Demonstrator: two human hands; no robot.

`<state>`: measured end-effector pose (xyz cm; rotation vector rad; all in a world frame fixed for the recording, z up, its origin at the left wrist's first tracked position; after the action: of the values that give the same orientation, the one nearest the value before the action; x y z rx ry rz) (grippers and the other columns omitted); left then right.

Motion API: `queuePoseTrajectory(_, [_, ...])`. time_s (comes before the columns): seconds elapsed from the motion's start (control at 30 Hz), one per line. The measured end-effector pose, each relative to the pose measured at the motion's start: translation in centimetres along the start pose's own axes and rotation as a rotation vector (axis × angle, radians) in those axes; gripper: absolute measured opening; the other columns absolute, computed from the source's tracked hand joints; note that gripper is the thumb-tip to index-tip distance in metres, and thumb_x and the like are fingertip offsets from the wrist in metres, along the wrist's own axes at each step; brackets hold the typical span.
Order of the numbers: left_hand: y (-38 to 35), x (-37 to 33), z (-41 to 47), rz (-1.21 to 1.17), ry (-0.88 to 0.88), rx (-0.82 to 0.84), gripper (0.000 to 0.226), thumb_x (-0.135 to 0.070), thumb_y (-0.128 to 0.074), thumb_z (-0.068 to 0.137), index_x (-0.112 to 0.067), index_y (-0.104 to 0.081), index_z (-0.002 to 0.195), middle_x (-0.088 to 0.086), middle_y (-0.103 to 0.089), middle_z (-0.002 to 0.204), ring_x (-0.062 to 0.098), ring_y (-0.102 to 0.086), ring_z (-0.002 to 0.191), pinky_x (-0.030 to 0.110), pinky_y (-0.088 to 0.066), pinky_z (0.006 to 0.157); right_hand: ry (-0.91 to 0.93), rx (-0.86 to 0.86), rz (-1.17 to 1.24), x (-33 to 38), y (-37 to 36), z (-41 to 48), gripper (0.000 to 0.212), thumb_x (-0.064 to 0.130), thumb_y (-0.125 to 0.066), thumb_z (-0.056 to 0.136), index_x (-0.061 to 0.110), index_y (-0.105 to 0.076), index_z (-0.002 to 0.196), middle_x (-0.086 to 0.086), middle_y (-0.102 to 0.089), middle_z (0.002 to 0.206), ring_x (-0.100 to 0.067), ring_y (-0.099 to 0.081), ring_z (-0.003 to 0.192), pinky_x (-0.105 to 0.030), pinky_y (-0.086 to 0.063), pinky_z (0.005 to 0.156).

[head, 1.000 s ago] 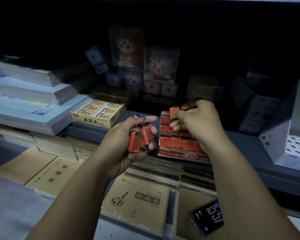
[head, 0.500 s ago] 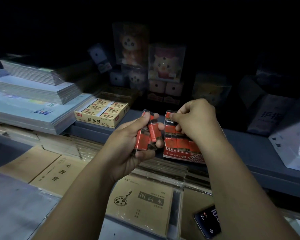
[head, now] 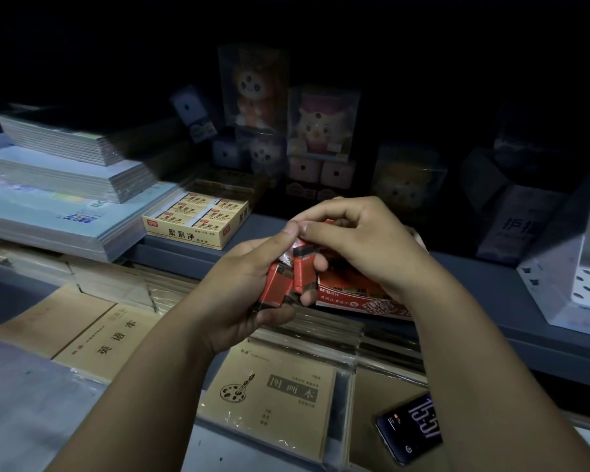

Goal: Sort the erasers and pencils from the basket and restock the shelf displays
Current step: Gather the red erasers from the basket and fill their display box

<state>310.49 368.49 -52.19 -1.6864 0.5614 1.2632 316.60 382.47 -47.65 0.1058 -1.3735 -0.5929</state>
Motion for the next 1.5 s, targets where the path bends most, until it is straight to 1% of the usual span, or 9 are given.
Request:
queuePoseTrajectory(0.2, [-0.1, 0.1, 0.1, -0.036, 0.003, -0.029, 0.045, -0.042, -0.059, 0.098, -0.002, -0.066, 0.117, 0.013, -0.061, 0.089, 0.019, -0.053, 0.064, 0.016, -0.027, 0.033, -0.013, -0.067, 0.093, -0.2, 0.4, 0.2, 0.009, 0.02, -0.069, 0.095, 0.016, -0.077, 0.098, -0.003, -0.075, 0.085, -0.016, -0.069, 0.072, -0.026, -0.055, 0.067])
queuePoseTrajectory(0.3, [0.2, 0.3, 0.4, -0.092, -0.019, -0.085, 0.04, -0.027, -0.066, 0.091, -0.002, -0.069, 0.122, 0.007, -0.06, 0.09, 0.018, -0.053, 0.066, 0.014, -0.025, 0.031, -0.034, -0.237, 0.188, -0.7, 1.3, 0.6, 0.009, 0.018, -0.064, 0.098, 0.013, -0.07, 0.102, -0.017, -0.074, 0.092, -0.017, -0.063, 0.065, -0.029, -0.049, 0.059])
queuePoseTrajectory(0.43, [0.6, 0.4, 0.7, -0.169, -0.041, -0.113, 0.036, -0.005, -0.065, 0.08, 0.0, -0.073, 0.115, 0.01, -0.064, 0.09, 0.016, -0.055, 0.064, 0.014, -0.025, 0.031, -0.125, -0.367, 0.286, -1.6, 2.7, 0.8, 0.016, 0.019, -0.06, 0.101, 0.004, -0.063, 0.107, -0.013, -0.076, 0.084, -0.032, -0.073, 0.071, -0.037, -0.059, 0.064])
queuePoseTrajectory(0.7, [0.7, 0.5, 1.0, -0.204, -0.065, -0.177, 0.051, -0.005, -0.058, 0.078, -0.006, -0.067, 0.128, 0.012, -0.056, 0.091, 0.012, -0.053, 0.059, 0.014, -0.028, 0.031, -0.138, -0.414, -0.26, -3.2, 3.5, 0.8, 0.016, 0.025, -0.056, 0.102, 0.027, -0.066, 0.09, 0.003, -0.067, 0.07, -0.006, -0.061, 0.057, -0.026, -0.048, 0.058])
queuePoseTrajectory(0.87, [0.6, 0.5, 0.8, -0.203, -0.039, -0.155, 0.049, -0.008, -0.056, 0.087, -0.015, -0.062, 0.135, 0.016, -0.055, 0.077, 0.01, -0.039, 0.055, 0.013, -0.029, 0.033, -0.18, -0.362, -0.388, -3.6, 2.9, 0.9, 0.031, 0.027, -0.06, 0.099, 0.025, -0.064, 0.13, 0.007, -0.069, 0.103, -0.015, -0.068, 0.093, -0.041, -0.059, 0.085])
queuePoseTrajectory(0.97, [0.4, 0.6, 0.6, -0.206, -0.031, -0.185, 0.038, -0.006, -0.053, 0.097, -0.006, -0.056, 0.135, 0.02, -0.054, 0.075, 0.007, -0.039, 0.039, 0.013, -0.027, 0.034, -0.205, -0.366, -0.435, -3.6, 3.1, 0.9, 0.034, 0.029, -0.064, 0.097, 0.022, -0.06, 0.13, 0.008, -0.066, 0.097, -0.016, -0.065, 0.091, -0.038, -0.057, 0.084])
queuePoseTrajectory(1.2, [0.6, 1.0, 0.7, -0.187, -0.046, -0.19, 0.021, -0.013, -0.06, 0.096, -0.004, -0.059, 0.115, 0.019, -0.061, 0.083, 0.007, -0.036, 0.043, 0.013, -0.028, 0.038, -0.208, -0.353, -0.532, -3.6, 3.0, 1.0, 0.045, 0.034, -0.065, 0.096, 0.018, -0.059, 0.138, 0.005, -0.066, 0.108, -0.016, -0.064, 0.1, -0.037, -0.055, 0.091])
queuePoseTrajectory(1.37, [0.6, 1.1, 0.8, -0.175, -0.062, -0.199, 0.021, -0.014, -0.061, 0.096, -0.001, -0.06, 0.112, 0.02, -0.06, 0.082, 0.006, -0.039, 0.041, 0.012, -0.03, 0.036, -0.207, -0.4, -0.47, -3.8, 3.4, 1.1, 0.033, 0.029, -0.071, 0.093, 0.014, -0.066, 0.122, 0.006, -0.064, 0.093, -0.003, -0.058, 0.078, -0.015, -0.042, 0.061])
queuePoseTrajectory(1.5, [0.2, 1.1, 0.7, -0.173, -0.083, -0.202, 0.022, -0.012, -0.059, 0.097, 0.001, -0.06, 0.115, 0.021, -0.062, 0.086, 0.006, -0.049, 0.04, 0.012, -0.03, 0.033, -0.238, -0.357, -0.443, -3.9, 3.6, 0.9, 0.025, 0.023, -0.077, 0.087, 0.019, -0.07, 0.111, 0.006, -0.065, 0.099, -0.003, -0.06, 0.083, -0.014, -0.042, 0.058])
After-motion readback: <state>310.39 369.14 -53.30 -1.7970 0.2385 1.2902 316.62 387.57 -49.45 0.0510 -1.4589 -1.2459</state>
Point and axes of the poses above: each hand's wrist, its own z-axis towards the middle knuckle, its own y-axis out of the back of the hand, x = y × z, the point moved 3 cm from there along z, towards the middle knuckle
